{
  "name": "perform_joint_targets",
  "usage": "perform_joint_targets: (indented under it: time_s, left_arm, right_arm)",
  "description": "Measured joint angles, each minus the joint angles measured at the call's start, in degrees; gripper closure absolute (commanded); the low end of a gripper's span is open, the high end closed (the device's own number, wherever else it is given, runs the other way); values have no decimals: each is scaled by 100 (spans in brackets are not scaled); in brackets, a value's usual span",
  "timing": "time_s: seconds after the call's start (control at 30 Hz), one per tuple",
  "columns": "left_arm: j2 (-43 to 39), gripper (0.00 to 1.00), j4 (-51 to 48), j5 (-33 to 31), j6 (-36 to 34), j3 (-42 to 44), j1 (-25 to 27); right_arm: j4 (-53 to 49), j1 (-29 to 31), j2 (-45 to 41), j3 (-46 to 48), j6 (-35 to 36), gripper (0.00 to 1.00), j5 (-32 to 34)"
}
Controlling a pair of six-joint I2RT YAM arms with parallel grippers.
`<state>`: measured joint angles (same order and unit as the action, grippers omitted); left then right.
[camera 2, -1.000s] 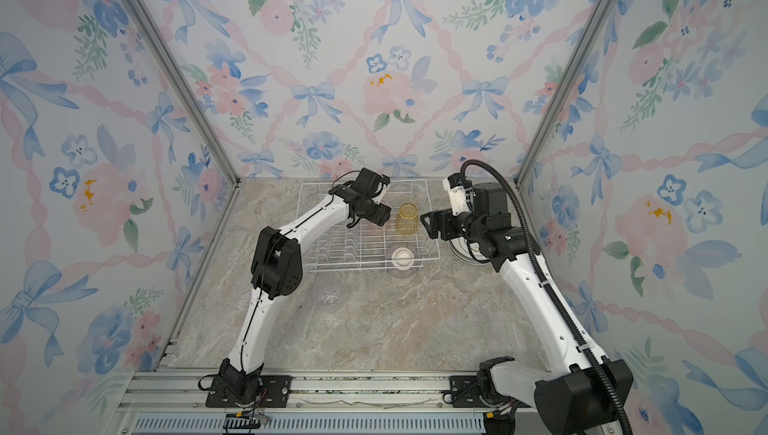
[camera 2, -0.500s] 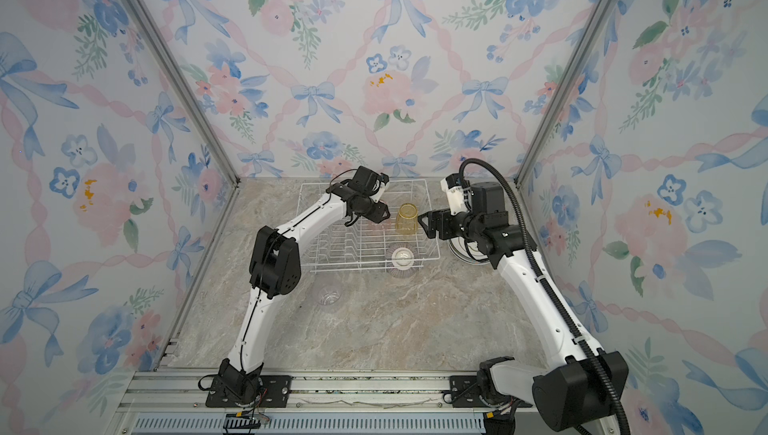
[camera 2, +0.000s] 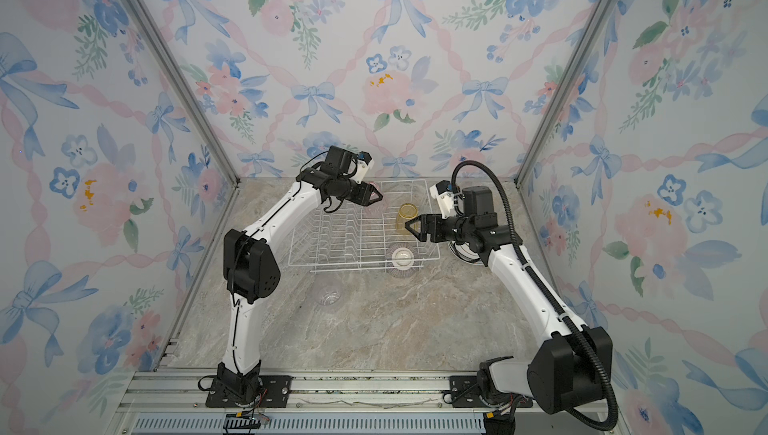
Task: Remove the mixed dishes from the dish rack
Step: 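Lift the pink cup toward the right gripper while the right gripper approaches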
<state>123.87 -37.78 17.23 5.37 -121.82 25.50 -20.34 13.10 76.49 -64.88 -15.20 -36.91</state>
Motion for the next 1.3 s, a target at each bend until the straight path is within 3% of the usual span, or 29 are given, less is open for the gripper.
perform_joint_targets:
  time_s: [0.23, 0.6, 0.87, 1.3]
  left_arm:
    - [-442, 62, 365, 1193, 382, 72, -92]
    - [-1003, 63, 2494, 2857, 1731, 1392, -131]
    - [-1156, 63, 4266, 3434, 2909, 2280, -190]
    - [-1263, 64, 5473, 3788, 3735, 2610, -142]
  right_arm:
    - [1423, 2, 136, 741, -992, 42, -776]
    - [3333, 13, 186, 1001, -2096, 43, -979]
    - [3919, 13, 186, 1001, -2389, 44, -935]
    - [4610, 50, 444, 835, -2769, 52, -754]
